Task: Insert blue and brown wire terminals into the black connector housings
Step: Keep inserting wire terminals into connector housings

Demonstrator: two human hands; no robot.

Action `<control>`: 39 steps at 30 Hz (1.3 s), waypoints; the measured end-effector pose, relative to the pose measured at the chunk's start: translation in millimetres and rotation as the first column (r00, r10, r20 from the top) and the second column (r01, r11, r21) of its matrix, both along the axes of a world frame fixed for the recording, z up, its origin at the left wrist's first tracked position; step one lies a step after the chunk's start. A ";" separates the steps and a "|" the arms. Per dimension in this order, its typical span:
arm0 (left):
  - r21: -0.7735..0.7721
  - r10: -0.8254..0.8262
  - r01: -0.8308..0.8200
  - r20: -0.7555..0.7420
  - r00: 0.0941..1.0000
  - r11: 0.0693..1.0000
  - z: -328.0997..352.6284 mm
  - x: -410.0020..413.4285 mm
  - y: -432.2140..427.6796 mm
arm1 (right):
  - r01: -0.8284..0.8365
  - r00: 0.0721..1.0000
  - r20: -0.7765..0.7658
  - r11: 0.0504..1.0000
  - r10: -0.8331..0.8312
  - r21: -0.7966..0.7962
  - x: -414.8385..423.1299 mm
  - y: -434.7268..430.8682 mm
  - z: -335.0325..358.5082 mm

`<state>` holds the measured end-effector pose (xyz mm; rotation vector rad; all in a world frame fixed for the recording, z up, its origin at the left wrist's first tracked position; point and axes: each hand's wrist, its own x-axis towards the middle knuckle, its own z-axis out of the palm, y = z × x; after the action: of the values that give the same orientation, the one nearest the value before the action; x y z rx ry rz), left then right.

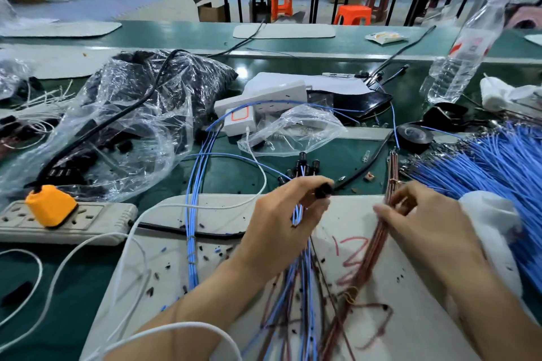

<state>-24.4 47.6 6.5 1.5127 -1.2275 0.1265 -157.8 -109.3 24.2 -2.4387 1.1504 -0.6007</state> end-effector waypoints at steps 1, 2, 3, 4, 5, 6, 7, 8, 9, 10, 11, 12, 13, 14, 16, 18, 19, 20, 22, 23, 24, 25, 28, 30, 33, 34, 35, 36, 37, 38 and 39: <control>0.007 0.005 -0.005 -0.015 1.000 1.000 -0.3 -0.3 -0.1 | 0.041 0.997 -0.066 0.997 -0.037 0.061 -0.5 -2.6 -1.8; 0.014 0.004 -0.003 -0.026 1.000 1.000 -0.7 -0.6 -0.3 | 0.069 0.995 -0.078 0.993 -0.061 0.097 -0.1 -2.6 -2.7; 0.019 -0.004 0.004 -0.032 0.999 1.000 -0.9 -1.2 -0.4 | 0.084 0.995 -0.067 0.990 -0.077 0.110 0.9 -0.9 -2.3; 0.024 -0.013 0.014 -0.030 0.999 1.000 -0.8 -2.0 -0.6 | 0.095 0.995 -0.053 0.989 -0.090 0.114 2.2 1.0 -1.2; 0.027 -0.023 0.024 -0.022 0.999 0.999 -0.4 -3.0 -0.9 | 0.110 0.993 -0.044 0.987 -0.105 0.121 3.1 1.9 -0.3; 0.030 -0.031 0.031 -0.015 0.999 0.999 0.0 -4.1 -1.1 | 0.129 0.991 -0.042 0.983 -0.125 0.131 3.9 2.4 0.8; 0.034 -0.036 0.036 -0.013 0.999 0.999 0.5 -4.9 -1.4 | 0.151 0.988 -0.049 0.978 -0.145 0.145 4.7 2.7 1.9; 0.037 -0.038 0.039 -0.013 0.999 0.999 0.8 -5.6 -1.5 | 0.168 0.985 -0.059 0.973 -0.160 0.156 5.3 2.8 2.7; 0.040 -0.039 0.039 -0.012 0.999 0.998 1.1 -6.0 -1.6 | 0.176 0.984 -0.068 0.971 -0.167 0.163 5.7 3.3 3.0; 0.041 -0.038 0.039 -0.009 0.999 0.998 1.3 -6.1 -1.5 | 0.180 0.983 -0.073 0.970 -0.170 0.163 5.9 4.3 3.0; 0.041 -0.038 0.039 -0.005 0.999 0.998 1.2 -6.1 -1.3 | 0.179 0.983 -0.069 0.971 -0.169 0.161 5.8 5.5 3.1; 0.041 -0.039 0.039 -0.002 0.999 0.998 1.0 -5.9 -1.1 | 0.165 0.986 -0.056 0.973 -0.158 0.161 5.0 6.4 2.9; 0.041 -0.041 0.041 0.000 0.999 0.998 0.9 -5.6 -0.8 | 0.143 0.990 -0.027 0.976 -0.140 0.164 4.4 6.6 2.1; 0.042 -0.043 0.043 0.006 0.999 0.998 0.9 -5.4 -0.8 | 0.113 0.992 0.029 0.977 -0.120 0.180 3.2 6.9 1.0; 0.050 -0.040 0.038 0.047 0.998 0.998 1.4 -5.8 -1.0 | 0.025 0.968 0.233 0.956 -0.096 0.291 2.5 8.4 0.6; 0.065 -0.043 0.038 0.091 0.995 0.997 2.9 -6.0 -1.1 | -0.113 0.880 0.463 0.898 -0.108 0.425 4.2 11.5 2.5; 0.076 -0.063 0.055 0.095 0.994 0.996 3.9 -6.5 -1.0 | -0.168 0.834 0.538 0.870 -0.126 0.464 5.5 13.2 3.2; 0.085 -0.097 0.090 0.086 0.992 0.992 4.8 -7.3 -0.8 | -0.211 0.797 0.588 0.847 -0.141 0.488 6.7 15.1 4.0; 0.101 -0.179 0.173 0.054 0.982 0.980 6.1 -10.5 -0.6 | -0.280 0.741 0.649 0.800 -0.171 0.531 9.1 19.4 6.6; 0.118 -0.208 0.201 0.047 0.977 0.972 6.2 -12.7 -0.7 | -0.315 0.715 0.671 0.767 -0.195 0.559 10.0 21.2 7.8; 0.143 -0.228 0.219 0.053 0.972 0.965 5.9 -14.7 -0.8 | -0.346 0.689 0.688 0.732 -0.226 0.587 10.4 22.6 8.9; 0.174 -0.248 0.234 0.067 0.966 0.957 5.0 -16.4 -0.9 | -0.371 0.661 0.701 0.696 -0.267 0.615 10.9 23.5 10.4; 0.289 -0.326 0.287 0.097 0.941 0.914 1.8 -18.9 -0.3 | -0.433 0.565 0.723 0.604 -0.397 0.670 11.3 22.4 13.2; 0.330 -0.354 0.300 0.117 0.928 0.895 1.2 -19.6 0.3 | -0.462 0.536 0.725 0.569 -0.432 0.680 11.1 20.7 13.8; 0.341 -0.351 0.291 0.128 0.928 0.894 1.3 -20.3 0.1 | -0.508 0.539 0.733 0.535 -0.415 0.676 9.3 16.9 12.8; 0.340 -0.341 0.282 0.126 0.932 0.897 1.8 -20.3 -0.4 | -0.528 0.565 0.734 0.519 -0.377 0.673 7.9 15.8 12.6; 0.334 -0.327 0.271 0.124 0.937 0.903 2.4 -20.3 -0.7 | -0.543 0.612 0.723 0.495 -0.319 0.678 6.8 15.6 12.1; 0.320 -0.311 0.259 0.122 0.943 0.911 3.1 -20.3 -0.9 | -0.550 0.676 0.697 0.465 -0.241 0.694 5.7 16.0 11.5; 0.304 -0.295 0.248 0.121 0.948 0.920 3.4 -20.3 -1.2 | -0.548 0.737 0.658 0.433 -0.153 0.715 5.6 17.3 10.2; 0.289 -0.281 0.238 0.120 0.952 0.927 3.6 -20.1 -1.5 | -0.543 0.782 0.618 0.400 -0.079 0.738 6.1 19.5 8.7; 0.275 -0.269 0.229 0.117 0.956 0.934 3.7 -20.2 -1.7 | -0.538 0.807 0.590 0.371 -0.033 0.757 7.1 22.1 7.6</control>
<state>-44.6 45.9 10.2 1.5745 -1.6002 -0.0930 -150.7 -87.1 31.7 -1.2814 0.5356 -0.3225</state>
